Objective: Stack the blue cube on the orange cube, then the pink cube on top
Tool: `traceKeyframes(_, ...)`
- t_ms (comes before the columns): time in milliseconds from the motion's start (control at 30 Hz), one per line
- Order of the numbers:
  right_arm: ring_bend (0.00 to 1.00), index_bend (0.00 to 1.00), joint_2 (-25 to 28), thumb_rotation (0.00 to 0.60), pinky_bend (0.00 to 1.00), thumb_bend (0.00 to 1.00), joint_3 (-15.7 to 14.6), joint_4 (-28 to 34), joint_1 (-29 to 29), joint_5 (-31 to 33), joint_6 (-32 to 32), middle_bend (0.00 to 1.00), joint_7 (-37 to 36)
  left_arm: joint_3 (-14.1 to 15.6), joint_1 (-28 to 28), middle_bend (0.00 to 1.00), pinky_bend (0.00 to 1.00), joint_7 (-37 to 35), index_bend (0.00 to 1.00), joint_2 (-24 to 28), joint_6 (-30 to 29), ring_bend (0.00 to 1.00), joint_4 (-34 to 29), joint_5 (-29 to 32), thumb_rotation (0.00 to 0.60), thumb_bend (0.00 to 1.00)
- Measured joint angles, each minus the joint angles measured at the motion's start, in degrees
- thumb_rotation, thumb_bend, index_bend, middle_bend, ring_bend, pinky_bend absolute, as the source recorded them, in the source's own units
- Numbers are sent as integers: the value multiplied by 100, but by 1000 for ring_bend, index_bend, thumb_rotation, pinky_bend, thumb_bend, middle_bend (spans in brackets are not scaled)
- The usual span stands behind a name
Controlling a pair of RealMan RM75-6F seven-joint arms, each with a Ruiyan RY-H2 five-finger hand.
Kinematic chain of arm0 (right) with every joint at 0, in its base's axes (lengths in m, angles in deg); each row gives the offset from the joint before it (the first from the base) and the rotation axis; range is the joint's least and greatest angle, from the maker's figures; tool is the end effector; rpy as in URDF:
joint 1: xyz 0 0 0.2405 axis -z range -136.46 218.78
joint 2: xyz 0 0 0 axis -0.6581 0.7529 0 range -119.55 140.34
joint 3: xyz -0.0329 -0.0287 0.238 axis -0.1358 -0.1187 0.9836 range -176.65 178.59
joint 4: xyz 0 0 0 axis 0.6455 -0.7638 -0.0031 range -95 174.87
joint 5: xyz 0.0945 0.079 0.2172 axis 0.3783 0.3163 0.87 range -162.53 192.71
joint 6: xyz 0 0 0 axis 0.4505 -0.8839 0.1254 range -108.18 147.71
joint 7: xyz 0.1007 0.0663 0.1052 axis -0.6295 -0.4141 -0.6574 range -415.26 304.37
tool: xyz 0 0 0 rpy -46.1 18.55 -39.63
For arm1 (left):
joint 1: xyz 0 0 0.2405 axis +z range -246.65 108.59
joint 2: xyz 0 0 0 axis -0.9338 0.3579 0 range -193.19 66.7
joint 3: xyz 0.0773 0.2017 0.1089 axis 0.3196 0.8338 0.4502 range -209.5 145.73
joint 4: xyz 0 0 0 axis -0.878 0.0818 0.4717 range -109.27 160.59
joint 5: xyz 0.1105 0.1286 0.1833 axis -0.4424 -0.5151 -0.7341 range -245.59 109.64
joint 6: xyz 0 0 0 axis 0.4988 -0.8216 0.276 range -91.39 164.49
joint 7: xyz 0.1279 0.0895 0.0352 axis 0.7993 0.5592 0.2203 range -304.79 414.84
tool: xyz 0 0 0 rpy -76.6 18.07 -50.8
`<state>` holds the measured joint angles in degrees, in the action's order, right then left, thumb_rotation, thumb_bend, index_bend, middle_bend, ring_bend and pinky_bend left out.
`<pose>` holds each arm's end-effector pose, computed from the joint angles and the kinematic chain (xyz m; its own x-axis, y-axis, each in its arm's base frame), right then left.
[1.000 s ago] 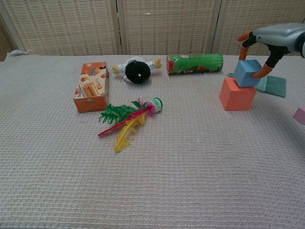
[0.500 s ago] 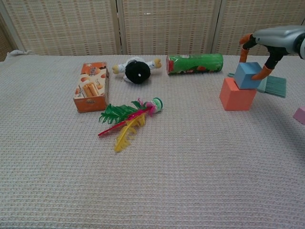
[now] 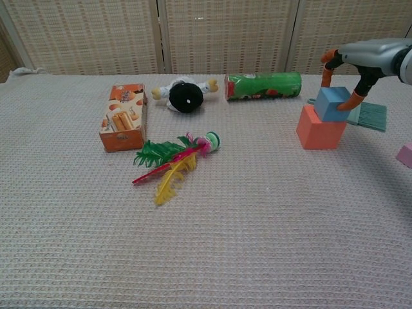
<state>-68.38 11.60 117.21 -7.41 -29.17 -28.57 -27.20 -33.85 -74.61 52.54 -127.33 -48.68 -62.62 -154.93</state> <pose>-0.1950 -0.4363 0.0176 0.5986 -0.2479 0.7617 -0.8004 -0.1481 0.5808 -0.3266 0.2008 0.1222 0.4229 0.0054 0.9061 0.9058 -0.0319 -0.4226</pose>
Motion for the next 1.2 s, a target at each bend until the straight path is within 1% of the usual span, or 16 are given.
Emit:
traceKeyframes(100, 0, 244, 9, 600, 0, 140, -1, 19, -2, 5, -23, 0, -8, 0, -1, 0, 85, -1, 0, 0, 6, 0, 3, 4, 600, 452)
traceKeyframes(167, 0, 218, 23, 600, 0, 140, -7, 31, -5, 7, -27, 0, -7, 1, -2, 0, 85, -2, 0, 0, 10, 0, 3, 5, 600, 452)
traceKeyframes(367, 0, 196, 64, 600, 0, 140, -16, 78, -6, 13, -44, 0, -20, 3, -1, 0, 86, 4, 0, 0, 6, 0, 2, 0, 600, 452)
traceKeyframes(500, 0, 152, 163, 600, 0, 140, -3, 197, 50, -55, -151, 0, -94, 6, 6, 0, 86, 7, 0, 3, -13, 0, 3, -12, 600, 452)
traceKeyframes(633, 0, 112, 401, 600, 0, 140, -14, 466, 251, -260, -389, 0, -284, 13, 19, 0, 86, 37, 0, 2, -49, 0, -6, -35, 600, 452)
traceKeyframes(733, 0, 110, 634, 600, 0, 140, -79, 685, 498, -520, -560, 0, -530, 21, 24, 0, 87, 68, 0, -3, -63, 0, -22, -56, 600, 451)
traceKeyframes(833, 0, 111, 809, 600, 0, 140, -224, 796, 744, -913, -662, 0, -835, 28, 22, 0, 88, 117, 0, -16, -70, 0, -14, -82, 600, 452)
traceKeyframes(933, 0, 115, 932, 600, 0, 140, -474, 773, 1010, -1450, -715, 0, -1199, 27, 18, 0, 88, 198, 0, -44, -61, 0, -5, -71, 600, 452)
traceKeyframes(967, 0, 119, 962, 600, 0, 140, -599, 715, 1121, -1690, -741, 0, -1329, 27, 15, 0, 88, 225, 0, -54, -52, 0, -4, -65, 600, 452)
traceKeyframes(1067, 0, 133, 971, 600, 0, 140, -904, 402, 1391, -2280, -852, 0, -1591, 27, 1, 0, 88, 342, 0, -92, -3, 0, -9, -30, 600, 452)
traceKeyframes(1200, 0, 159, 848, 600, 0, 139, -1157, -249, 1657, -2726, -996, 0, -1842, 31, -26, 0, 88, 471, 0, -146, 85, 0, -21, 16, 600, 453)
